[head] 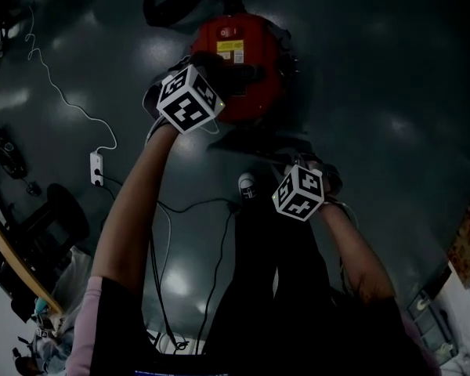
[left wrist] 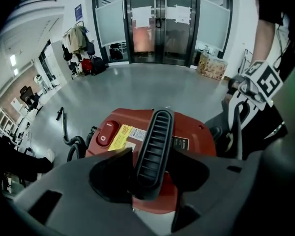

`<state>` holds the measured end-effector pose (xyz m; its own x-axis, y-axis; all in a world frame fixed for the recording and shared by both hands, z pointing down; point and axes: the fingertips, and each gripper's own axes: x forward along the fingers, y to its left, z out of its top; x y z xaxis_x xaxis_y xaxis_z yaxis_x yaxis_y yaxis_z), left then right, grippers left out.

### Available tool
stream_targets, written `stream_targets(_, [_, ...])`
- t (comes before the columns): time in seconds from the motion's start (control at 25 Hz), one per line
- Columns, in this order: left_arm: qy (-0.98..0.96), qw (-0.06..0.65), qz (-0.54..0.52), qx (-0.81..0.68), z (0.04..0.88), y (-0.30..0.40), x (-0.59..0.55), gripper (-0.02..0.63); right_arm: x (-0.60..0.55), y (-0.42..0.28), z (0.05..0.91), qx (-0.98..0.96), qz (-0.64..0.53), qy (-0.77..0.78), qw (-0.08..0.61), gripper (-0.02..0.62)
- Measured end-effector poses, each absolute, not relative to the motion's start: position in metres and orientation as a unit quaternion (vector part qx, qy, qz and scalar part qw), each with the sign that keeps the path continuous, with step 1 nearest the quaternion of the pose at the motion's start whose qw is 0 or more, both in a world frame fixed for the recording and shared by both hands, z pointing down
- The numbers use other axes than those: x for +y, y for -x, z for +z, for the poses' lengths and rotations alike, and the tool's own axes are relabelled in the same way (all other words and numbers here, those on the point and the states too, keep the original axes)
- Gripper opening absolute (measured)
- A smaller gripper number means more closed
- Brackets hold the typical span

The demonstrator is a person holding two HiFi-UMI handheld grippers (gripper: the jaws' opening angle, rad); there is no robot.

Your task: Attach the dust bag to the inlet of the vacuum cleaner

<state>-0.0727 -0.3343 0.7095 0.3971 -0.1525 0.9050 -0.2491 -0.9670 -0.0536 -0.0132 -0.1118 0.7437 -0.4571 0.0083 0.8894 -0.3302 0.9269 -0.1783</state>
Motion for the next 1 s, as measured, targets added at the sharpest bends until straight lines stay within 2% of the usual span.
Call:
stream_targets(0.12, [-0.837,0.056,0.533,-0.109,0.711,0.071,-0.335,0.212,-0.120,0.018,0.756,-0.832,0.146,-0.091,0.527,0.038])
stream_targets(0.4, [-0.845,0.066,0.522,-0.094,0.712,0.071,-0.334,0.212,-0.125,0.003,0.765,-0.809,0.282,-0.172,0.487,0.040])
stream_targets(0.64, [-0.848,0.069,0.517,-0.095,0.714,0.071,-0.335,0.210,-0.129,0.000,0.777,-0.807,0.345,-0.139,0.458,0.040])
stream_targets(0.8, [-0.848,0.072,0.517,-0.093,0.714,0.071,-0.334,0.210,-0.126,0.000,0.773,-0.804,0.345,-0.101,0.473,0.043])
stream_targets(1.0, [-0.848,0.075,0.517,-0.093,0.712,0.071,-0.335,0.210,-0.127,-0.005,0.761,-0.804,0.270,-0.093,0.522,0.043])
